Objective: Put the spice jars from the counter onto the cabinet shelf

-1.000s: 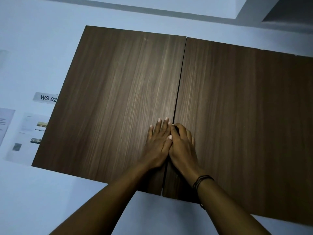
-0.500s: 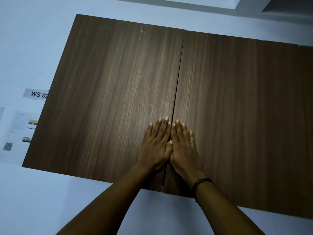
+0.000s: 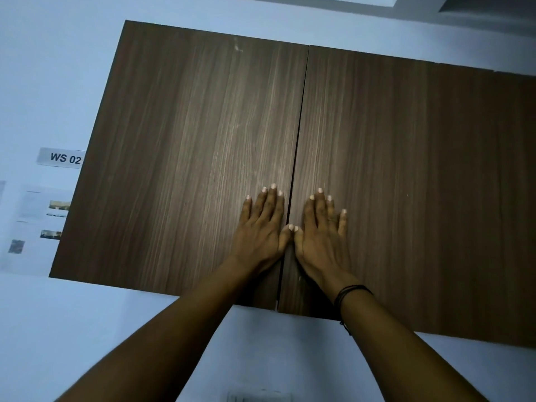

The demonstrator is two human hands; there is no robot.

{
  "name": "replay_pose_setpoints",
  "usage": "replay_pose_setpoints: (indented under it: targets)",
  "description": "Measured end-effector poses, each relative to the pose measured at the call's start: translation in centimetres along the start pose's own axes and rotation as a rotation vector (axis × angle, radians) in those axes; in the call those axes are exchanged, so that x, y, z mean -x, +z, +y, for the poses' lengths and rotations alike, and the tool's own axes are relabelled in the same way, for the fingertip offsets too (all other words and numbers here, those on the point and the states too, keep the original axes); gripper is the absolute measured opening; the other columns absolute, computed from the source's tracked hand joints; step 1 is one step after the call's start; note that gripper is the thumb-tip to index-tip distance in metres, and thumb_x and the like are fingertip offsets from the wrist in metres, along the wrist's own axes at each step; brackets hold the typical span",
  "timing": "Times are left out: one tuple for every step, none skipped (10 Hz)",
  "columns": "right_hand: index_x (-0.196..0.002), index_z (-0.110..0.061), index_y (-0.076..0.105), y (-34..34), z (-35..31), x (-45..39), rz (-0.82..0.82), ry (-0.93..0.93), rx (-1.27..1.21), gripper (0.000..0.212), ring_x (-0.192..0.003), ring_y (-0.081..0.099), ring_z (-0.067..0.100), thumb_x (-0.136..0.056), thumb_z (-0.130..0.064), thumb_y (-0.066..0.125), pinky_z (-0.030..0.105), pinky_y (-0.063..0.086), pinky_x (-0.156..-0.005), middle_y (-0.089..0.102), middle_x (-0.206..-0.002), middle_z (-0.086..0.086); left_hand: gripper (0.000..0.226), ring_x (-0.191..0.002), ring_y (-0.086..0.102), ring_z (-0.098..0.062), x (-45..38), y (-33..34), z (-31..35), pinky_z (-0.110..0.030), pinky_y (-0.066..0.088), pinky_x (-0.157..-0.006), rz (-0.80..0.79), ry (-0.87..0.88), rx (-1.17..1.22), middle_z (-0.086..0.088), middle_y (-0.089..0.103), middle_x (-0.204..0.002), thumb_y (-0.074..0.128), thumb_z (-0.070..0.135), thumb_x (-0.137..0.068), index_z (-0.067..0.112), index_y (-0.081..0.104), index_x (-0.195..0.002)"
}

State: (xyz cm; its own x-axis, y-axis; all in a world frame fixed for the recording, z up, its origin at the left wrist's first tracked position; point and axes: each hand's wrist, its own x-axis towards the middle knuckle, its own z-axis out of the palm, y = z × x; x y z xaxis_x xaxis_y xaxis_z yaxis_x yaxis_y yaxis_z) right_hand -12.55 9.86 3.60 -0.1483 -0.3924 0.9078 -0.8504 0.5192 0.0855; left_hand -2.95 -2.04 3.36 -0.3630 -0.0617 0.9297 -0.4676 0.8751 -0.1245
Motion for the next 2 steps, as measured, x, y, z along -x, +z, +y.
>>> replay_pose_setpoints:
  targets:
    - [-0.156,-0.013,-0.011,-1.2,-0.2,0.2,0.024,-0.010,0.053,0.071,-0.150,-0.019,0.025,-0.099,-0.051,0.008,0.053,-0.015,-0.118,-0.020,-0.163,0.010,0.073,-0.155,-0.008,-0.024,0.1,-1.3,0.0,-0.045,-0.010,-0.124,0.074,-0.014,0.003,-0.013,-0.004,-0.167,0.012,0.050,-0.099,0.009,0.000,-0.158]
    - [-0.155,-0.013,-0.013,-2.1,-0.8,0.5,0.082,-0.008,0.027,0.074,-0.149,-0.023,0.023,-0.094,-0.052,0.001,0.052,-0.017,-0.118,-0.021,-0.163,0.009,0.070,-0.155,0.000,-0.029,0.0,-2.6,0.5,-0.050,-0.002,-0.125,0.197,0.008,-0.035,-0.017,0.001,-0.167,0.020,0.044,-0.101,0.004,0.006,-0.157]
